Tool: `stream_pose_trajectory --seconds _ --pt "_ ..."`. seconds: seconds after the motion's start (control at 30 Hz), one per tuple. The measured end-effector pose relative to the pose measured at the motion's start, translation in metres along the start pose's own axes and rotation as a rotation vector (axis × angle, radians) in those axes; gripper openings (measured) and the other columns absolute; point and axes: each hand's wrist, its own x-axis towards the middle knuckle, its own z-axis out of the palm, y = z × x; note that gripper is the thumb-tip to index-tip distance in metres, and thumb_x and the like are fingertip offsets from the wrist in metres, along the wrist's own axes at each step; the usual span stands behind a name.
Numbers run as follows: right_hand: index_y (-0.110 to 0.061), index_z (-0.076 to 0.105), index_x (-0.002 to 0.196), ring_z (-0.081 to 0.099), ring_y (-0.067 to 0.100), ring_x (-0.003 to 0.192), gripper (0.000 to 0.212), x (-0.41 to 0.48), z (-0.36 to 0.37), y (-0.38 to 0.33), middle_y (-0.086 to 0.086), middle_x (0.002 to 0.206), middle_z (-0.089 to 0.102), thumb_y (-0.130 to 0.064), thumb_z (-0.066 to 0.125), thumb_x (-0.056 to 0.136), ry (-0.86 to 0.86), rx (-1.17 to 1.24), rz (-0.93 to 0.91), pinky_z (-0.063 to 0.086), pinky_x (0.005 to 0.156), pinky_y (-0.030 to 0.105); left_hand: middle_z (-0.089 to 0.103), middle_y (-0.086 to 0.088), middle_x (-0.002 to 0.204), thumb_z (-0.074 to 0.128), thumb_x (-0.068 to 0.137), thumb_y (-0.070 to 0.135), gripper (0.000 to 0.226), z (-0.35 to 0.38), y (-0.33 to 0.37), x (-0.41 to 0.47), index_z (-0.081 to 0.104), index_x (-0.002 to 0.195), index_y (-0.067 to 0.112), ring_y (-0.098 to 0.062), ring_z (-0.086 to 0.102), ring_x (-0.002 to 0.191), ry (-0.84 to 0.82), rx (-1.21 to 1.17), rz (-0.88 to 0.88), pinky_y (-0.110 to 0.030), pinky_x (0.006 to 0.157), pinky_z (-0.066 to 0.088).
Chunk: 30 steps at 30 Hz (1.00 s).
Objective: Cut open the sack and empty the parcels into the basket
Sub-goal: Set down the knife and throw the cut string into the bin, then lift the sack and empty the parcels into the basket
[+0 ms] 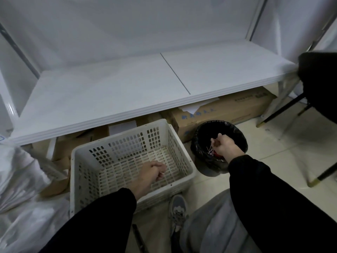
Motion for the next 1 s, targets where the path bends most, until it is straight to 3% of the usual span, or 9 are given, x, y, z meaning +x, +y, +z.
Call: stream_pose_trajectory --seconds 0.1,0.23,0.37,0.6,0.7,0.77,0.87,0.93,1.0 --pt "0.001 0.054 0.128 0.055 0.018 0.064 0.030 -0.002 0.004 0.004 0.012 0.084 0.060 -0.007 0.049 0.100 -0.009 -0.290 -0.013 0.040 0.033 0.016 0.065 -0.013 0.087 0.064 0.094 0.004 0.012 -0.011 -0.005 -0.003 0.068 0.103 -0.002 -0.018 0.057 0.064 0.013 0.006 0.000 -0.022 0.052 0.046" --pt "0.000 0.062 0.103 0.053 0.016 0.056 0.018 -0.035 0.030 0.020 0.010 0.077 0.061 -0.006 0.045 0.100 -0.135 -0.670 -0.077 0.039 0.038 0.021 0.067 -0.007 0.084 0.061 0.095 0.004 0.010 -0.044 -0.005 -0.011 0.070 0.097 0.001 -0.015 0.056 0.066 0.052 0.024 0.030 -0.020 0.053 0.047" --pt "-0.003 0.060 0.085 0.054 0.014 0.057 0.019 -0.081 0.079 0.049 0.009 0.073 0.061 -0.003 0.047 0.099 -0.374 -0.852 -0.143 0.041 0.047 0.020 0.064 -0.005 0.083 0.059 0.097 0.006 0.012 -0.087 -0.004 -0.030 0.069 0.091 0.003 -0.016 0.056 0.070 0.105 -0.011 0.090 -0.024 0.061 0.048" --pt "-0.003 0.063 0.087 0.061 0.013 0.057 0.014 -0.177 0.183 0.147 0.008 0.075 0.067 -0.005 0.053 0.097 -0.699 -1.124 -0.227 0.048 0.045 0.017 0.063 0.001 0.068 0.066 0.092 0.012 0.012 -0.162 -0.007 -0.086 0.068 0.080 0.009 -0.010 0.057 0.062 0.282 0.049 0.305 -0.018 0.056 0.046" --pt "-0.002 0.066 0.091 0.068 0.015 0.061 0.012 -0.218 0.213 0.204 0.010 0.079 0.073 -0.008 0.057 0.095 -0.831 -1.224 -0.228 0.056 0.059 0.024 0.064 0.009 0.061 0.073 0.084 0.014 0.017 -0.208 -0.010 -0.122 0.069 0.069 0.020 -0.008 0.057 0.058 0.467 0.084 0.459 -0.023 0.056 0.047" --pt "-0.001 0.069 0.096 0.069 0.018 0.074 0.013 -0.240 0.226 0.244 0.014 0.093 0.074 -0.011 0.060 0.094 -0.932 -1.291 -0.284 0.056 0.071 0.027 0.064 0.002 0.061 0.072 0.079 0.010 0.014 -0.239 -0.013 -0.147 0.068 0.066 0.013 -0.007 0.055 0.057 0.669 0.009 0.549 -0.022 0.057 0.046" --pt "-0.003 0.072 0.104 0.065 0.015 0.083 0.027 -0.279 0.233 0.297 0.010 0.100 0.073 -0.026 0.067 0.091 -1.147 -1.389 -0.438 0.051 0.063 0.016 0.056 -0.003 0.061 0.065 0.079 0.001 0.016 -0.288 -0.014 -0.177 0.060 0.063 0.003 -0.005 0.046 0.057 0.989 -0.105 0.626 -0.014 0.055 0.039" --pt "-0.009 0.071 0.111 0.062 0.006 0.083 0.036 -0.301 0.234 0.329 -0.002 0.097 0.069 -0.037 0.068 0.089 -1.287 -1.454 -0.504 0.044 0.059 0.010 0.051 0.002 0.061 0.062 0.079 0.004 0.023 -0.322 -0.020 -0.183 0.053 0.060 0.013 -0.009 0.045 0.060 1.146 -0.156 0.557 -0.020 0.059 0.039" --pt "-0.012 0.065 0.121 0.060 0.003 0.097 0.044 -0.319 0.234 0.356 -0.008 0.108 0.065 -0.040 0.069 0.088 -1.426 -1.475 -0.480 0.042 0.069 0.007 0.052 0.003 0.065 0.059 0.081 0.010 0.020 -0.352 -0.035 -0.181 0.051 0.065 0.015 -0.016 0.050 0.067 1.226 -0.115 0.388 -0.029 0.063 0.039"
